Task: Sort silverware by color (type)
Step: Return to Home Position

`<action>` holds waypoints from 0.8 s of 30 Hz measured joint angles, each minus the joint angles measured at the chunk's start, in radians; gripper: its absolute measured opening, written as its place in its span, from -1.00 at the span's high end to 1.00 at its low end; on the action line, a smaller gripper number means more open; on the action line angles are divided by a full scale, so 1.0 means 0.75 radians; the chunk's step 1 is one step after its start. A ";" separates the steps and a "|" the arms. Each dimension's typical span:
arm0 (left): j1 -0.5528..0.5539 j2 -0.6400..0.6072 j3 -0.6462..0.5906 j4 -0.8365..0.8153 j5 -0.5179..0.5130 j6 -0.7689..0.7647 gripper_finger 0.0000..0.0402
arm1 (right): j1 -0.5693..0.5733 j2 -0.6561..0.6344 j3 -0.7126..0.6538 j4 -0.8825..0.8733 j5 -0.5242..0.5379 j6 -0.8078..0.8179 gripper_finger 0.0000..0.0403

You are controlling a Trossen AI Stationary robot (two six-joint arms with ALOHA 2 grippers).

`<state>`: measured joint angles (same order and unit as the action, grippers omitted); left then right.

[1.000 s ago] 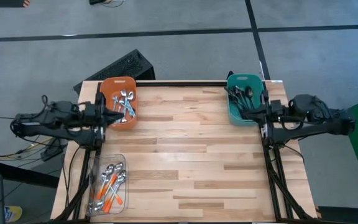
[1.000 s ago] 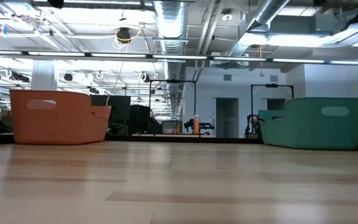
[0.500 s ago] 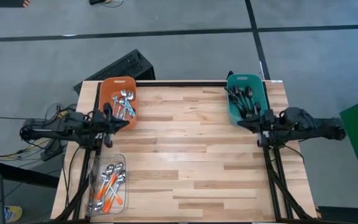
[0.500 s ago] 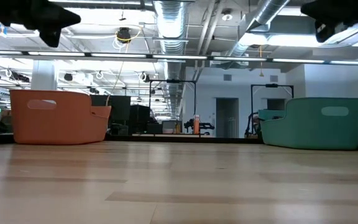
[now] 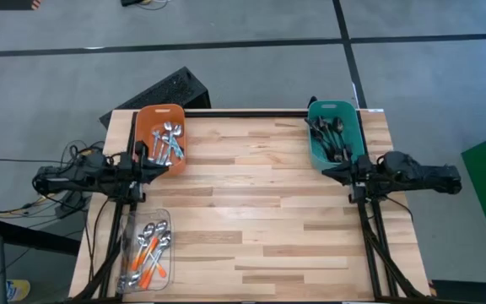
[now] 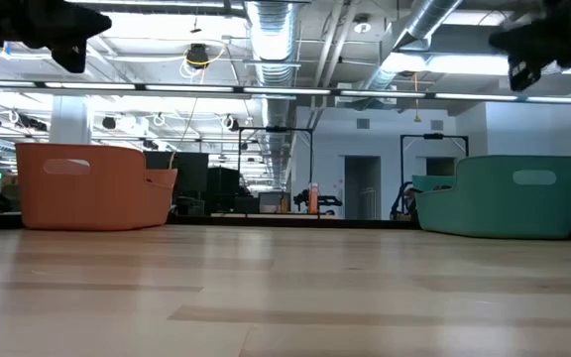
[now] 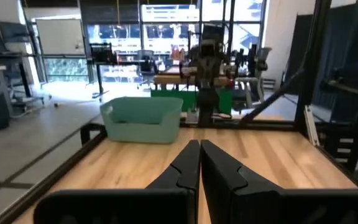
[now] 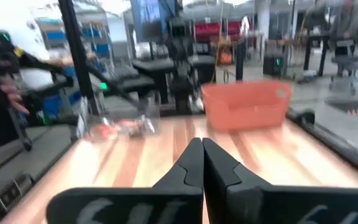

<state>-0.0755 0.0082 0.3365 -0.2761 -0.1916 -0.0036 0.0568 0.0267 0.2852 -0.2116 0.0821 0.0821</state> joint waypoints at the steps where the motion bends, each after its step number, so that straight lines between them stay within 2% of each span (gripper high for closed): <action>1: 0.001 -0.005 -0.018 0.017 0.005 -0.003 1.00 | -0.003 -0.009 -0.021 -0.006 -0.004 0.005 0.93; 8: 0.001 -0.008 -0.155 0.153 0.055 -0.018 1.00 | -0.033 -0.032 -0.164 0.170 -0.029 0.068 0.93; 17: 0.001 -0.007 -0.240 0.247 0.107 -0.063 1.00 | -0.036 -0.032 -0.244 0.210 -0.044 0.102 0.93; 24: 0.001 -0.007 -0.305 0.290 0.110 -0.089 1.00 | -0.036 -0.032 -0.327 0.373 -0.044 0.115 0.93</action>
<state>-0.0750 0.0029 0.1079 -0.0588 -0.1089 -0.0700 0.0299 0.0025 0.0397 0.0682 0.0491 0.1684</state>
